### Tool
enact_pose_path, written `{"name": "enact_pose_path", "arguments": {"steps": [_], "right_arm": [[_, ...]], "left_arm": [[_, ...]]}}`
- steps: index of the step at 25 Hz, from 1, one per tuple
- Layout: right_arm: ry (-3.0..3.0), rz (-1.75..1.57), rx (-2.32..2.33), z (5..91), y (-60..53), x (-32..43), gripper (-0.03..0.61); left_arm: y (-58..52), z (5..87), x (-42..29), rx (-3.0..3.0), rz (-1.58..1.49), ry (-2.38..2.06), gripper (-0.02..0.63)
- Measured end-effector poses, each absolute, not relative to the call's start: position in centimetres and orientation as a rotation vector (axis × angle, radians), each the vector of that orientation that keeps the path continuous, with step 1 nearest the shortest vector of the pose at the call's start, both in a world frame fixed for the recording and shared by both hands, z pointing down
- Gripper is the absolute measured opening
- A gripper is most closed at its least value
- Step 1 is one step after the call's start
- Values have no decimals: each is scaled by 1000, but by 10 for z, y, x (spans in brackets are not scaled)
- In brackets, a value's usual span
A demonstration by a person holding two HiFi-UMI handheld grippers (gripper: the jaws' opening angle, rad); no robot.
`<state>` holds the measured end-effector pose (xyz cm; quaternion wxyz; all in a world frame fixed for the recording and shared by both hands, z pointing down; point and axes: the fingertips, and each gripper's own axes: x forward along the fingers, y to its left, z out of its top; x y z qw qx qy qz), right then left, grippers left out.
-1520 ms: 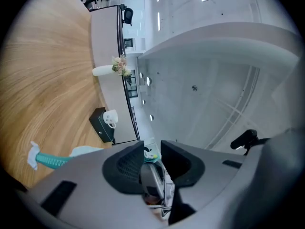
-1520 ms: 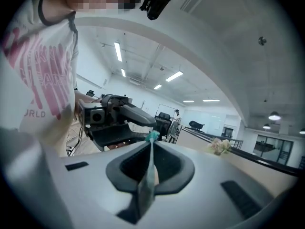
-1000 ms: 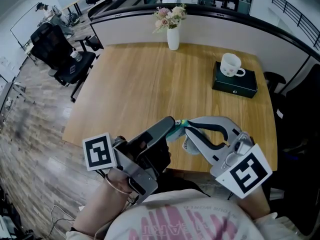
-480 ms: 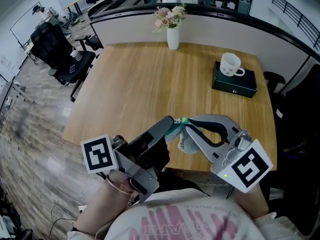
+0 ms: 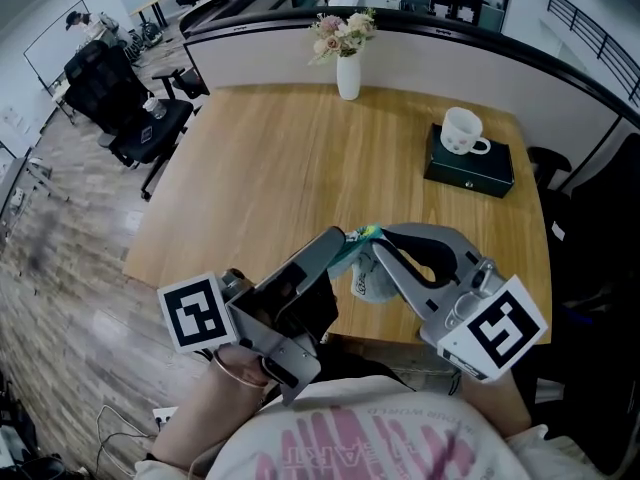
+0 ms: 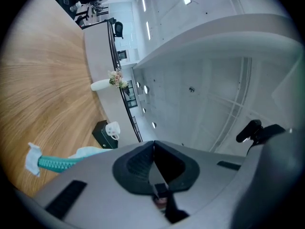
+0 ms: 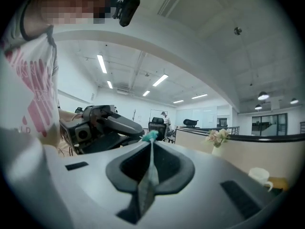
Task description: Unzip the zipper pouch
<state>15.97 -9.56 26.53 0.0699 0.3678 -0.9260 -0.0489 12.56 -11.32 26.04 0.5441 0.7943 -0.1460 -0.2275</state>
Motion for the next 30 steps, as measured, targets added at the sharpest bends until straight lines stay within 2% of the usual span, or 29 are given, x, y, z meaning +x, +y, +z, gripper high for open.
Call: {"name": "enact_pose_path", "arguments": {"steps": [7,25,30], "right_arm": [[-2858,5,1189,255,-99,160,9],[-2884,87,1245,246,-90,152,9],[-2878,117,1271,247,-92,152,9]], "left_arm": [[-110,253,121,2062,-498,-465,5],[-96,247,110,2119,-507,-548,6],[-95,248,104,2252,-416,-650,5]]}}
